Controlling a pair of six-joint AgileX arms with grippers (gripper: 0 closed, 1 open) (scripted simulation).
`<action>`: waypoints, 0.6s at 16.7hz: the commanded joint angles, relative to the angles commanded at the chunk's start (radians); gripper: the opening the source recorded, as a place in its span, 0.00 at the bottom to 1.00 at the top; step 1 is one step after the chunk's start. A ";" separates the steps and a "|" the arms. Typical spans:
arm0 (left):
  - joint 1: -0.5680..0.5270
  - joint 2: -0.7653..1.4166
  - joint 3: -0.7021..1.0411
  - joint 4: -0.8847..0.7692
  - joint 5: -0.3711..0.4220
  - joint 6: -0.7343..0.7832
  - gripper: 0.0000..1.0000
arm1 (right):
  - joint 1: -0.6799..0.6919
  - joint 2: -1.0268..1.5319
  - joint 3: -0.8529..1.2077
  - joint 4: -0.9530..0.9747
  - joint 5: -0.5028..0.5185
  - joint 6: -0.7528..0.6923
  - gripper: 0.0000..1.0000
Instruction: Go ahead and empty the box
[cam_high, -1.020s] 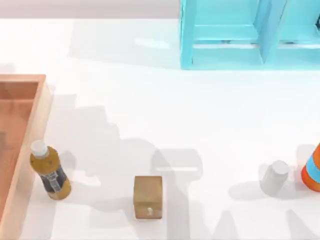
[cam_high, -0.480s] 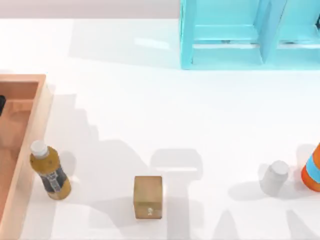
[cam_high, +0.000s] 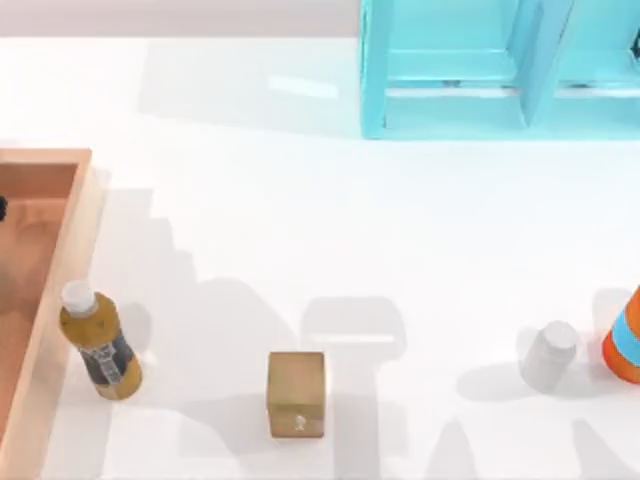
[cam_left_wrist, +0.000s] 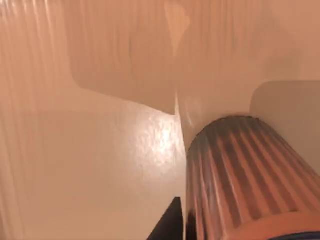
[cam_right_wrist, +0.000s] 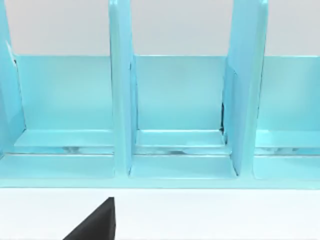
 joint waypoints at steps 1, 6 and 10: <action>0.000 0.000 0.000 0.000 0.000 0.000 0.32 | 0.000 0.000 0.000 0.000 0.000 0.000 1.00; 0.000 0.000 0.000 0.000 0.000 0.000 0.00 | 0.000 0.000 0.000 0.000 0.000 0.000 1.00; 0.000 0.000 0.000 0.000 0.000 0.000 0.00 | 0.000 0.000 0.000 0.000 0.000 0.000 1.00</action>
